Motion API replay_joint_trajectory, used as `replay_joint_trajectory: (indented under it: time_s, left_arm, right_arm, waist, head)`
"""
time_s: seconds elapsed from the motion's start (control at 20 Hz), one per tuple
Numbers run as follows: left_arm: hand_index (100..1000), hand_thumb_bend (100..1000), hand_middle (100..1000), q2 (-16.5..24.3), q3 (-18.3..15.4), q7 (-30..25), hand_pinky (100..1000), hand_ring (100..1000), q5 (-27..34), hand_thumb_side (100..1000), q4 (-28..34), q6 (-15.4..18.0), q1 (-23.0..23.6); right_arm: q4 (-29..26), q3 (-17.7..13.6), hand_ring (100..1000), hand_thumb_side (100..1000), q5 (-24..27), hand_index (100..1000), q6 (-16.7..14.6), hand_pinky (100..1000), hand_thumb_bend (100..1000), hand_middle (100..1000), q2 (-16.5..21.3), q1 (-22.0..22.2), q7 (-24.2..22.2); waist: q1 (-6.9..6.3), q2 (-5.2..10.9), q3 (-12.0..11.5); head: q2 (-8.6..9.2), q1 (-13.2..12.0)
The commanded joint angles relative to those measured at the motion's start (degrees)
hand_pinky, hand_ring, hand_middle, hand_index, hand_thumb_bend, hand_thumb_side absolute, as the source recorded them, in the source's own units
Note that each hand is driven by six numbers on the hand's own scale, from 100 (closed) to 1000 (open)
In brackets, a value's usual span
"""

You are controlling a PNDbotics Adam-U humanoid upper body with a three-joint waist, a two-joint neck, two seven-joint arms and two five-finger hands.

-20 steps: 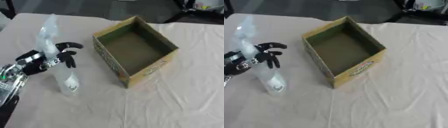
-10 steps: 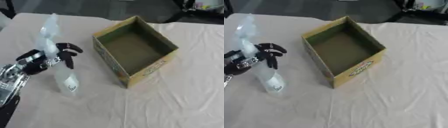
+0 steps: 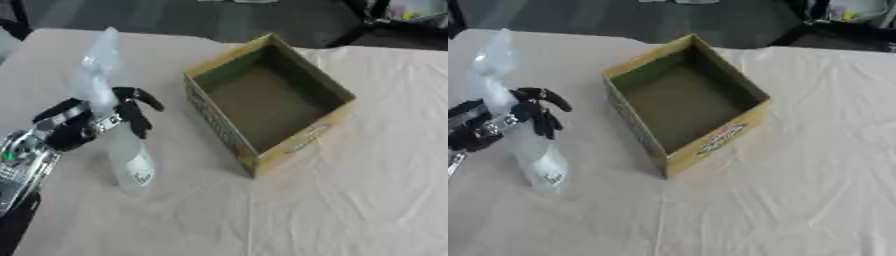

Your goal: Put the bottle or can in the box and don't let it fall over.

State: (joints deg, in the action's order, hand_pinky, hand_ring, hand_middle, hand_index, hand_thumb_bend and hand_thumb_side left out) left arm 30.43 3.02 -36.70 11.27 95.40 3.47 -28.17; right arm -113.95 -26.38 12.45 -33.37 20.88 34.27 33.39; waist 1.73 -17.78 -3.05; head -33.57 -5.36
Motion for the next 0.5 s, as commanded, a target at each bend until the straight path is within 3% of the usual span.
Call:
replay_joint_trajectory:
  time_s: [0.05, 0.5]
  left_arm:
    - [139, 100, 694, 0.85, 0.23, 0.31, 650, 337, 0.28, 733, 0.15, -0.15, -0.33]
    - [117, 100, 654, 0.68, 0.48, -0.23, 607, 299, 0.79, 694, 0.55, 0.34, -0.32]
  right_arm:
    - [-0.64, -0.44, 997, 523, 0.41, 919, -0.54, 923, 100, 1000, 0.76, 0.27, 0.24]
    - [-0.64, -0.30, 997, 523, 0.41, 917, -0.29, 923, 100, 1000, 0.56, 0.09, 0.27]
  waist:
    - [-0.01, 0.67, 0.07]
    - [0.01, 0.58, 0.09]
  head:
    - [0.59, 0.19]
    - [0.54, 0.33]
